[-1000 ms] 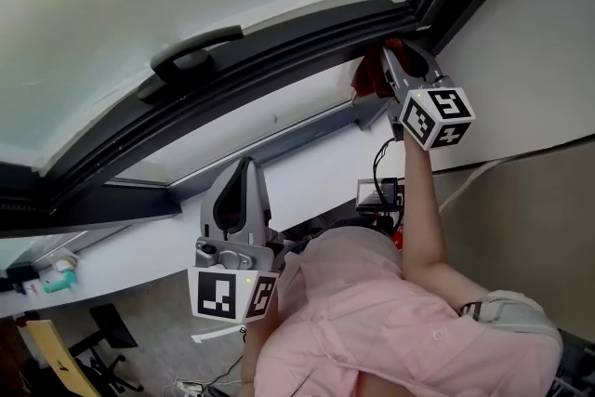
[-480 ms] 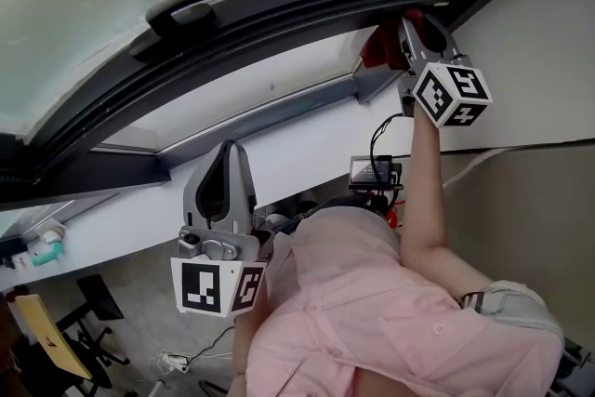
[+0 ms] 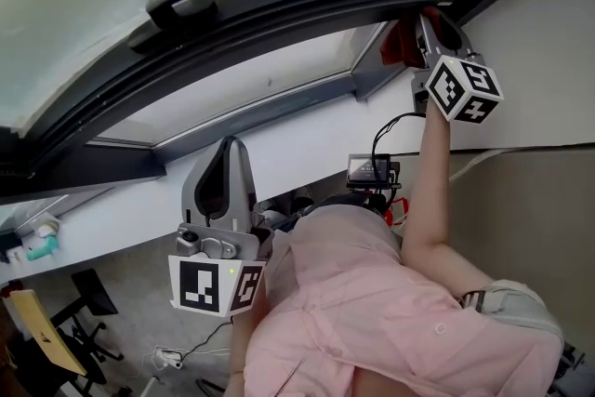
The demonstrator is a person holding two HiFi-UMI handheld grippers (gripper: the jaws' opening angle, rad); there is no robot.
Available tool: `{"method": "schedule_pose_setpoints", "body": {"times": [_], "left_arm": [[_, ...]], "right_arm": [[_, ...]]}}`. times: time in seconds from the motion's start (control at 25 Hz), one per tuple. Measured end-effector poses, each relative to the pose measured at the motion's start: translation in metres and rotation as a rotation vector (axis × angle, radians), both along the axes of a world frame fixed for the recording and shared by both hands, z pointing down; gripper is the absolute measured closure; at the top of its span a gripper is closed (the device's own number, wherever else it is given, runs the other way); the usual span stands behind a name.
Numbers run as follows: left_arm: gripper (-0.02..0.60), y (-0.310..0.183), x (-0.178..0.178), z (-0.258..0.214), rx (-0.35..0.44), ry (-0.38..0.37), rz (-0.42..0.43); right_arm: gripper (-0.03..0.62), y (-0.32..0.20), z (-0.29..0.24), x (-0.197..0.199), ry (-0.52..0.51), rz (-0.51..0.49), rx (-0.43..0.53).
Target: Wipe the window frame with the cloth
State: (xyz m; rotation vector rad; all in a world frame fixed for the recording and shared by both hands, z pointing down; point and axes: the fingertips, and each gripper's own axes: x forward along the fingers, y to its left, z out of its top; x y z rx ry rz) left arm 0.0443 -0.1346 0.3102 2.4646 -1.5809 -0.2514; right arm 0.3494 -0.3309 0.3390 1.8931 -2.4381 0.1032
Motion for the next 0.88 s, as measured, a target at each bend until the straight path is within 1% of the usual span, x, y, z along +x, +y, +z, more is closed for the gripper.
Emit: {"method": "schedule_pose_setpoints", "body": {"times": [0.12, 0.28, 0.4, 0.48, 0.6, 0.68, 0.8, 0.88], "left_arm": [[0.584, -0.002, 0.003, 0.0, -0.001, -0.002, 0.013], [0.584, -0.006, 0.006, 0.002, -0.006, -0.002, 0.034], [0.584, -0.009, 0.013, 0.005, -0.014, 0.005, 0.067], [0.584, -0.009, 0.019, 0.004, -0.015, 0.012, 0.094], [0.584, -0.006, 0.028, 0.004, -0.013, 0.016, 0.136], [0.584, -0.002, 0.031, 0.004, -0.011, 0.021, 0.156], [0.584, 0.008, 0.029, 0.004, -0.01, 0.027, 0.165], [0.584, 0.017, 0.025, 0.006, -0.014, 0.027, 0.157]], "right_arm": [[0.534, 0.006, 0.002, 0.008, -0.011, -0.001, -0.027], [0.534, 0.025, 0.012, 0.009, -0.045, -0.045, -0.048], [0.534, 0.04, 0.024, 0.005, -0.07, -0.079, -0.074], [0.534, 0.05, 0.029, 0.0, -0.055, -0.102, -0.092], [0.536, 0.07, 0.038, -0.012, -0.005, -0.14, -0.142], [0.536, 0.083, 0.035, -0.025, -0.022, -0.185, -0.151], [0.533, 0.098, 0.017, -0.051, -0.079, -0.271, -0.126], [0.531, 0.106, 0.007, -0.072, -0.072, -0.326, -0.116]]}}
